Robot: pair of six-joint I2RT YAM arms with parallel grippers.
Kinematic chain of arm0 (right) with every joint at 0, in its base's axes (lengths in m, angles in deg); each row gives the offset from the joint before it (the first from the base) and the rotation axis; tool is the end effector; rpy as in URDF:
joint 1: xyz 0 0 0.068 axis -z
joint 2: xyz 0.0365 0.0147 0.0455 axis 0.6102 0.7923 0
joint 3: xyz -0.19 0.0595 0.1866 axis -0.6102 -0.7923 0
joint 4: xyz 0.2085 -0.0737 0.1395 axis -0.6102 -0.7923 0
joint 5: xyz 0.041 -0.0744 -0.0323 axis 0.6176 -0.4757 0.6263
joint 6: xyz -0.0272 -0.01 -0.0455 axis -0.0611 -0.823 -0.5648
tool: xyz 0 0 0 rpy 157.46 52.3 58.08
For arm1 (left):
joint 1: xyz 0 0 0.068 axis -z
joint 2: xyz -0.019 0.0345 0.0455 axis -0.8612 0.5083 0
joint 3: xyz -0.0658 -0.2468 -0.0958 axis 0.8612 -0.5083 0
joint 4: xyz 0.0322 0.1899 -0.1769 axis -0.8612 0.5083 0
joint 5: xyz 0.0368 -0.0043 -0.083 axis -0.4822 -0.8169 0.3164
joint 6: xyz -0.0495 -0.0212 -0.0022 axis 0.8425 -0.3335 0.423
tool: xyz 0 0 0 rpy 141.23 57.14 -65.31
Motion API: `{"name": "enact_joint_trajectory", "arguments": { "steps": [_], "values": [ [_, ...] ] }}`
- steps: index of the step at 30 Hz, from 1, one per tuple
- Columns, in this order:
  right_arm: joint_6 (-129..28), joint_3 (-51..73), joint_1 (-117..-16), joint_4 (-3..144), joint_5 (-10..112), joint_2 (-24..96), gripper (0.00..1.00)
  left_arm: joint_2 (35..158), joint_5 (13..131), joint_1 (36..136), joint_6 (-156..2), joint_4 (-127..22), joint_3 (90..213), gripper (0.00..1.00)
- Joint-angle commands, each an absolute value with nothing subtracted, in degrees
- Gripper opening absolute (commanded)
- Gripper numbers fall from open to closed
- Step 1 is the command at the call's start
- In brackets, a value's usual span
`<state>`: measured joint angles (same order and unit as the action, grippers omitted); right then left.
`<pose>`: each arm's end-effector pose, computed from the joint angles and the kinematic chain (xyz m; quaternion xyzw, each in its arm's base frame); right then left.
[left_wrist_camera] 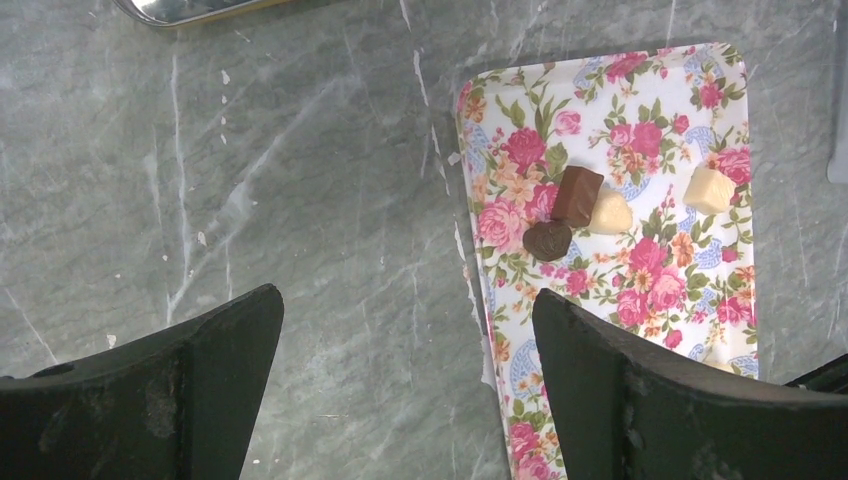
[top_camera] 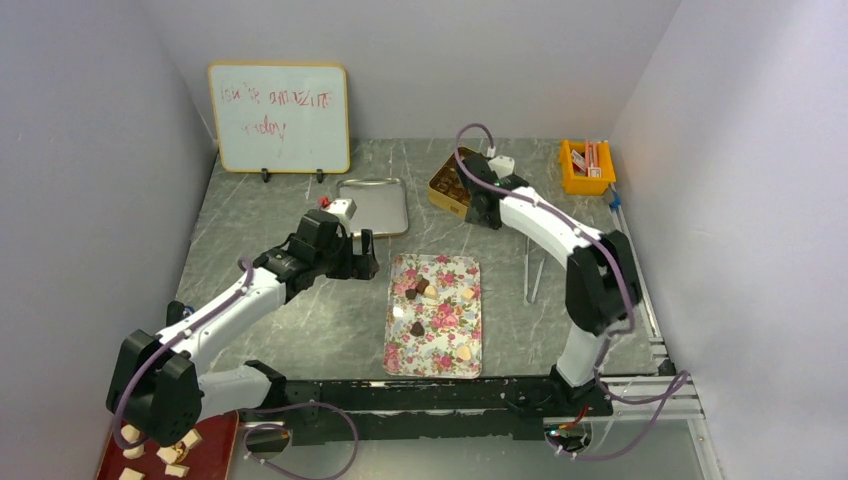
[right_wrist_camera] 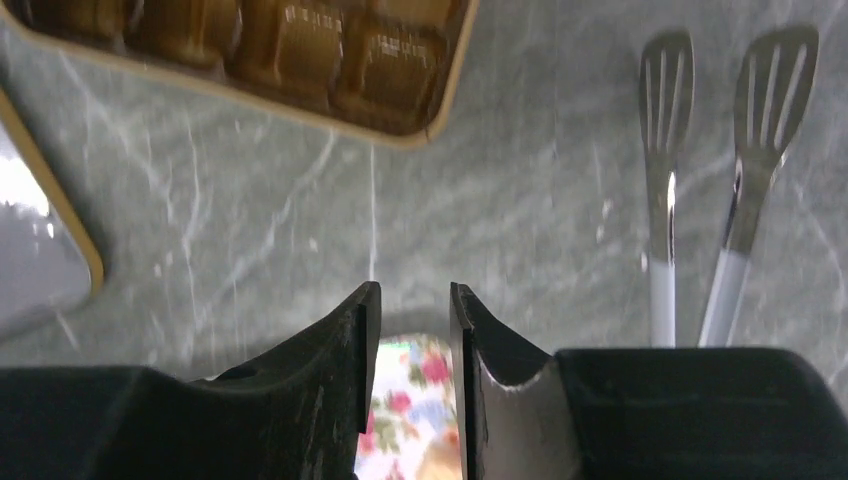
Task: Pack the chocolate
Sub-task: Move the packing box to the center of the board.
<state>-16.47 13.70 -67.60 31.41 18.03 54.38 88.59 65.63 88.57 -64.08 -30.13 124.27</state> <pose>0.3240 0.1694 0.2505 0.1437 0.9338 -0.0308 0.3262 0.2162 -0.1218 0.2441 0.0456 0.9145 -0.1957 0.3511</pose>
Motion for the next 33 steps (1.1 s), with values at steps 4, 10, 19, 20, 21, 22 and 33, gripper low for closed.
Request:
{"name": "enact_joint_trajectory", "arguments": {
  "steps": [4, 10, 19, 20, 21, 22, 33],
  "values": [
    [-18.5, 27.7, -63.2, 32.3, 16.8, 65.9, 0.34, 89.2, 64.3, 88.7, -65.9, -29.7, 126.7, 1.0],
    [-18.3, 32.0, -59.3, 32.2, 17.7, 70.2, 0.34, 89.6, 63.8, 88.7, -66.0, -29.7, 126.6, 1.0],
    [-19.6, 31.8, -56.1, 33.0, 19.1, 70.9, 0.33, 90.6, 63.9, 88.7, -65.4, -30.4, 126.6, 1.0],
    [-19.8, 31.3, -56.0, 33.2, 19.3, 70.9, 0.33, 90.7, 63.9, 88.7, -65.3, -30.5, 126.6, 1.0],
    [-19.8, 30.8, -55.9, 33.5, 19.5, 70.7, 0.33, 90.8, 63.9, 88.7, -65.2, -30.6, 126.6, 1.0],
    [-19.8, 30.3, -55.7, 33.9, 19.8, 70.6, 0.33, 90.9, 63.8, 88.7, -65.1, -30.7, 126.6, 1.0],
    [-20.0, 28.8, -55.3, 35.5, 21.8, 71.1, 0.32, 91.7, 63.9, 88.7, -64.7, -30.9, 126.8, 1.0]
  ]
}}
